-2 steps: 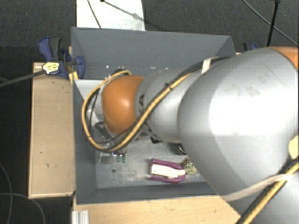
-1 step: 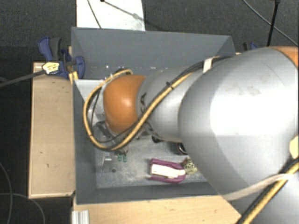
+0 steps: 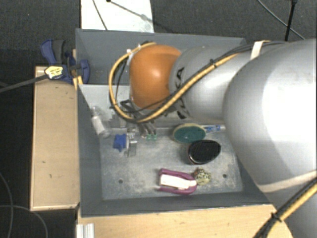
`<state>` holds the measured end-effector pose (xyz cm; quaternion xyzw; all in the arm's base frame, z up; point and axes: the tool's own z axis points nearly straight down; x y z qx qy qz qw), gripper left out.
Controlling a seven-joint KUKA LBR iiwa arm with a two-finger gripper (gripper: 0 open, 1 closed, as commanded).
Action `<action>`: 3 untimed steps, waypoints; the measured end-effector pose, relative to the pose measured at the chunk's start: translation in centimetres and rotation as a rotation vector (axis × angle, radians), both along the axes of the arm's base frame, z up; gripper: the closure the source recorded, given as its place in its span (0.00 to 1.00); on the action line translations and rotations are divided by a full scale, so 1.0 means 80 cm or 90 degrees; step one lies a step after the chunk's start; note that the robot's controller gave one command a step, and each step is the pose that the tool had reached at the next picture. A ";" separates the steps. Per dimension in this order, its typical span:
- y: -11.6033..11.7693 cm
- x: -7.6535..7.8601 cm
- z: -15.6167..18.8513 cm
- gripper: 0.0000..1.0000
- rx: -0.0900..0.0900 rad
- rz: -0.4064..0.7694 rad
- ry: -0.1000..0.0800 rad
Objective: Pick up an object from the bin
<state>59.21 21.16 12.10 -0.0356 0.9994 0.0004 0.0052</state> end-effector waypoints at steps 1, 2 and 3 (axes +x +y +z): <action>-0.010 0.000 -0.067 0.00 -0.001 -0.021 0.008; -0.008 0.002 -0.062 1.00 0.001 -0.021 0.004; 0.017 -0.044 0.107 1.00 0.003 -0.019 0.000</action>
Offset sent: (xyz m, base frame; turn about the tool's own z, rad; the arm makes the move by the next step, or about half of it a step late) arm 0.0002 -0.0073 -0.0510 0.0336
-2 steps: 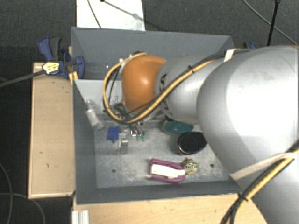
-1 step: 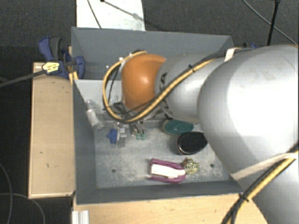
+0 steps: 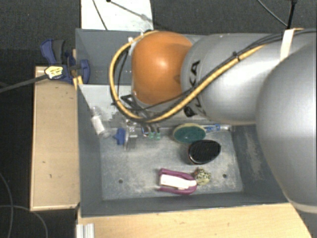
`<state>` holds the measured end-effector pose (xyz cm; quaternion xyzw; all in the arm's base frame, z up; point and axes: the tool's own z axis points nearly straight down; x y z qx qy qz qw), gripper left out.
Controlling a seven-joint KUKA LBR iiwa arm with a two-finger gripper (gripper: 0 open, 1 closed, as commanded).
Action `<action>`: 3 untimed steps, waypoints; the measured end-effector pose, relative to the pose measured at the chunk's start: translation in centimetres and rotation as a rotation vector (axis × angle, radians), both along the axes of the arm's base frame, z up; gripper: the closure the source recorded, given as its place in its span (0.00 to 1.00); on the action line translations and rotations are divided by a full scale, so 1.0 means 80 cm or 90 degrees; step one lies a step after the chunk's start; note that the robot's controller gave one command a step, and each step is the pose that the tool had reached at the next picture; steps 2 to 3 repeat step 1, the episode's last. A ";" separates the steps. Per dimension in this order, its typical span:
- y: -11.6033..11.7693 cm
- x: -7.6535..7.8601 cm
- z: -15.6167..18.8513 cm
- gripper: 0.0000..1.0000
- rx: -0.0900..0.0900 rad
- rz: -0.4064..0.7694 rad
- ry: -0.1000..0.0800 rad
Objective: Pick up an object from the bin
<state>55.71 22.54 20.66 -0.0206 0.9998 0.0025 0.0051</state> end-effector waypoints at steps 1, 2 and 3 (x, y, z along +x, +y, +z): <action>0.016 -0.037 0.119 1.00 -0.001 0.087 -0.001; 0.016 -0.037 0.119 1.00 -0.001 0.087 -0.001; 0.016 -0.037 0.119 1.00 -0.001 0.087 -0.001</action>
Offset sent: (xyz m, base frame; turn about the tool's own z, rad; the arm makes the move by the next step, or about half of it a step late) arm -0.0305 0.0117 0.0901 -0.1372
